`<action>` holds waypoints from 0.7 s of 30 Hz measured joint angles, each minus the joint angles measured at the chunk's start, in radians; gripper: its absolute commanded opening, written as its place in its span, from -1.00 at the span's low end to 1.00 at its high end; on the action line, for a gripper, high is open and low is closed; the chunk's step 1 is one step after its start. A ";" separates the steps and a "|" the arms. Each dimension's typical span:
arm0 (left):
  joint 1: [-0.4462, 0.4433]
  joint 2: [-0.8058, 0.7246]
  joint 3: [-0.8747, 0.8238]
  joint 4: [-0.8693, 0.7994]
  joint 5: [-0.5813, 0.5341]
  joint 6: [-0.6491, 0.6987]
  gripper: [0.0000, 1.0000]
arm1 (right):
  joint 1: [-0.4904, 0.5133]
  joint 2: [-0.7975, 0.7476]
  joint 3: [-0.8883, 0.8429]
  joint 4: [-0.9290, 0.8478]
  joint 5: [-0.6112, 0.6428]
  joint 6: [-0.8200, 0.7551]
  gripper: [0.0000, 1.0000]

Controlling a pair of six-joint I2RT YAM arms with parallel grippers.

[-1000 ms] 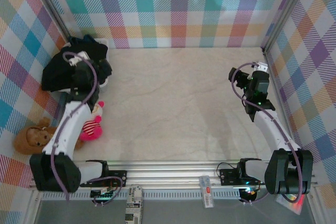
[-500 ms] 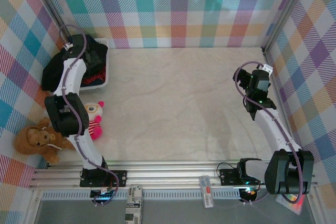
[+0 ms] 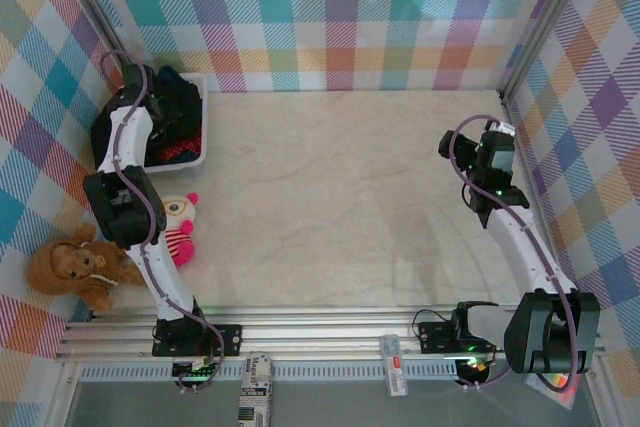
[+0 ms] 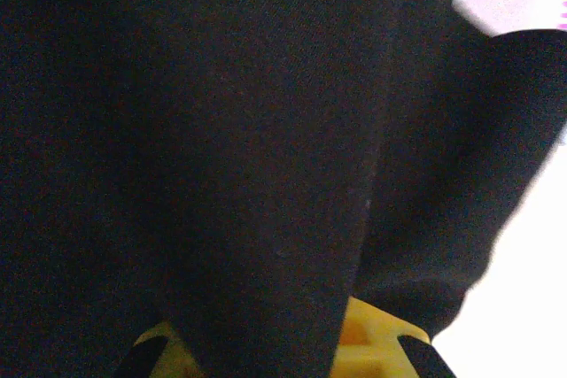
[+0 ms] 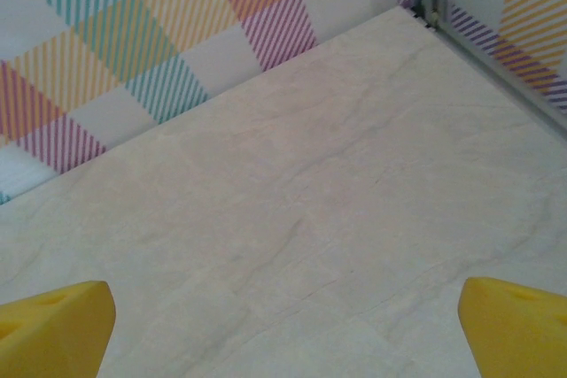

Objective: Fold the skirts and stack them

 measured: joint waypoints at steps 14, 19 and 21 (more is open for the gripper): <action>-0.562 -0.161 -0.015 0.046 0.098 0.189 -1.00 | 0.000 0.049 0.027 -0.032 -0.188 0.092 0.98; -0.771 -0.069 -0.023 0.039 0.148 0.318 -0.55 | 0.000 0.105 0.043 -0.048 -0.259 0.128 0.98; -0.837 -0.031 -0.034 0.019 0.173 0.387 0.15 | 0.000 0.117 0.047 -0.066 -0.279 0.136 0.98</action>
